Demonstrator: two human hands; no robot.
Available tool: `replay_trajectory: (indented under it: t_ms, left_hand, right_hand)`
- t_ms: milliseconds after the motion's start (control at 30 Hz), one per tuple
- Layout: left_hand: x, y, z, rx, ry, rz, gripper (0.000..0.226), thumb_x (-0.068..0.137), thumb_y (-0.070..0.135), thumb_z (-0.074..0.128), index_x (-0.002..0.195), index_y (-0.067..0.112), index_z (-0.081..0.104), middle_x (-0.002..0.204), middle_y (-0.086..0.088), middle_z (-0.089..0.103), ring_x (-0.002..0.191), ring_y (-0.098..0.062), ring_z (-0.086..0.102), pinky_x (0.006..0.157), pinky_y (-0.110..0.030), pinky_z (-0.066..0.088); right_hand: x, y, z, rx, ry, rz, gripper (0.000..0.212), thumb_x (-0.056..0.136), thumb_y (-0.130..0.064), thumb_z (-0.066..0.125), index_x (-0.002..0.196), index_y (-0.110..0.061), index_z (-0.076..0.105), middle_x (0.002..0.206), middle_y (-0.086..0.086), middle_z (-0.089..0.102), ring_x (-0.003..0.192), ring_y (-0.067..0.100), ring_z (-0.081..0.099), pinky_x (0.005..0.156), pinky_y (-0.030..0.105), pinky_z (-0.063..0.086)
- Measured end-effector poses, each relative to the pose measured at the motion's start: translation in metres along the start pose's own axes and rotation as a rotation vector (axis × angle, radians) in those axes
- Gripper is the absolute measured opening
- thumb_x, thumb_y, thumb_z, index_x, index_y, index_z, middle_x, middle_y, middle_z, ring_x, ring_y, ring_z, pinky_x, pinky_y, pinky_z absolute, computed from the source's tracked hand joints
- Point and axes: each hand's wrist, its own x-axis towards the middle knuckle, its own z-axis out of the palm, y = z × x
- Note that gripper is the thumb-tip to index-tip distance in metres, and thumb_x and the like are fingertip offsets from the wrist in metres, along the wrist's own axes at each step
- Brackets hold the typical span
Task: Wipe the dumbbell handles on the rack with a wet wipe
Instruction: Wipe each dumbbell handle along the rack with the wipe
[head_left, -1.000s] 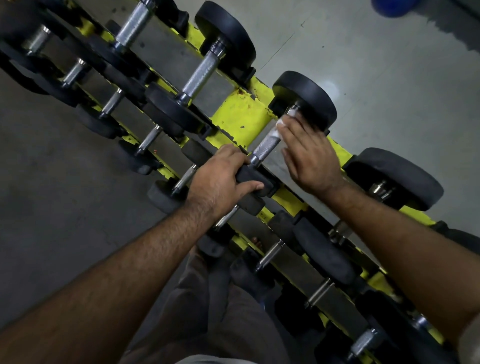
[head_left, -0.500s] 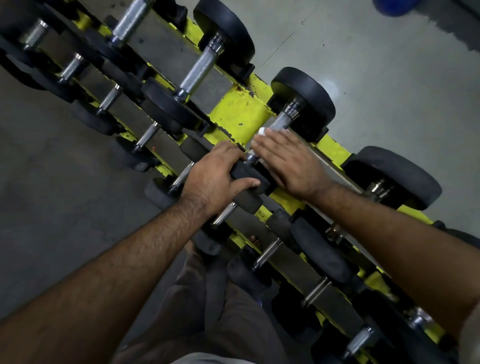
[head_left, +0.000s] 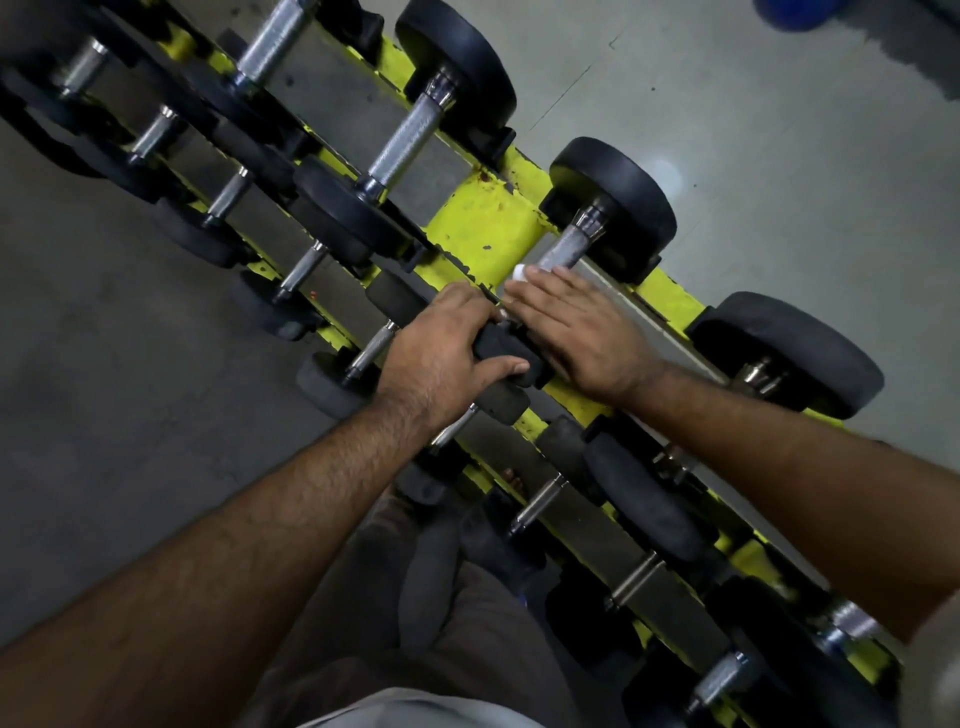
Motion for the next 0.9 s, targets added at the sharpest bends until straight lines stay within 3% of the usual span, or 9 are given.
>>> replay_trajectory:
  t_ms: [133,267,333,433,567,700,833,900]
  left_hand:
    - [-0.001,0.001,0.000,-0.001,0.000,-0.015,0.056,0.074,0.055,0.077,0.110,0.014,0.063,0.118,0.000,0.056,0.115,-0.015,0.053,0.082,-0.031,0.049]
    - [-0.003,0.008,0.002,0.023,0.016,0.011,0.057,0.073,0.053,0.079,0.110,0.011,0.065,0.115,-0.003,0.058,0.114,-0.018,0.054,0.092,-0.028,0.046]
    - [-0.004,0.008,0.005,0.048,0.014,0.005,0.057,0.073,0.054,0.079,0.109,0.011,0.065,0.114,-0.003,0.058,0.114,-0.018,0.053,0.091,-0.025,0.042]
    - [-0.005,0.007,0.009,0.057,0.022,0.011,0.058,0.072,0.053,0.079,0.106,0.008,0.065,0.112,-0.007,0.060,0.121,-0.026,0.052,0.102,-0.037,0.047]
    - [-0.007,0.014,0.011,0.146,0.002,0.007,0.063,0.074,0.057,0.076,0.112,0.008,0.064,0.118,-0.011,0.062,0.130,-0.030,0.048,0.111,-0.044,0.040]
    - [-0.012,0.016,0.017,0.211,-0.001,0.047,0.064,0.077,0.059,0.072,0.113,0.006,0.062,0.122,-0.013,0.061,0.132,-0.033,0.048,0.114,-0.047,0.036]
    - [-0.010,0.006,0.013,0.178,-0.033,0.143,0.064,0.082,0.059,0.067,0.119,0.007,0.061,0.119,-0.013,0.061,0.128,-0.032,0.049,0.114,-0.048,0.034]
    - [-0.006,-0.006,0.003,0.039,-0.075,0.191,0.058,0.085,0.056,0.064,0.119,0.010,0.062,0.116,-0.009,0.061,0.123,-0.029,0.051,0.112,-0.047,0.036]
  right_hand:
    - [0.012,0.018,-0.015,-0.045,0.088,0.284,0.047,0.107,-0.026,0.033,0.146,-0.003,0.048,0.152,0.017,0.047,0.147,0.031,0.034,0.120,0.048,0.027]
    - [0.000,-0.010,-0.004,-0.006,0.018,0.065,0.050,0.104,-0.030,0.040,0.144,-0.003,0.050,0.151,0.016,0.048,0.145,0.031,0.039,0.123,0.046,0.021]
    - [0.005,0.009,-0.016,-0.049,0.070,0.134,0.047,0.108,-0.029,0.033,0.145,-0.006,0.051,0.150,0.015,0.050,0.144,0.029,0.040,0.122,0.046,0.025]
    - [0.012,-0.002,-0.018,-0.068,0.137,0.363,0.044,0.107,-0.024,0.039,0.142,-0.002,0.052,0.148,0.017,0.051,0.144,0.033,0.039,0.117,0.049,0.032]
    - [0.005,-0.013,-0.017,-0.048,0.011,0.158,0.047,0.101,-0.029,0.046,0.140,-0.003,0.056,0.146,0.016,0.054,0.141,0.032,0.044,0.121,0.046,0.025]
    - [0.011,-0.006,-0.027,-0.114,0.076,0.392,0.040,0.103,-0.019,0.043,0.136,-0.002,0.057,0.144,0.017,0.055,0.142,0.034,0.043,0.117,0.049,0.032]
    - [0.008,-0.019,-0.025,-0.064,-0.040,0.245,0.045,0.100,-0.022,0.042,0.138,-0.003,0.057,0.145,0.014,0.055,0.142,0.032,0.043,0.119,0.048,0.029]
    - [0.014,-0.002,-0.034,-0.126,-0.009,0.334,0.043,0.099,-0.016,0.045,0.139,-0.005,0.056,0.145,0.014,0.055,0.142,0.031,0.043,0.117,0.048,0.032]
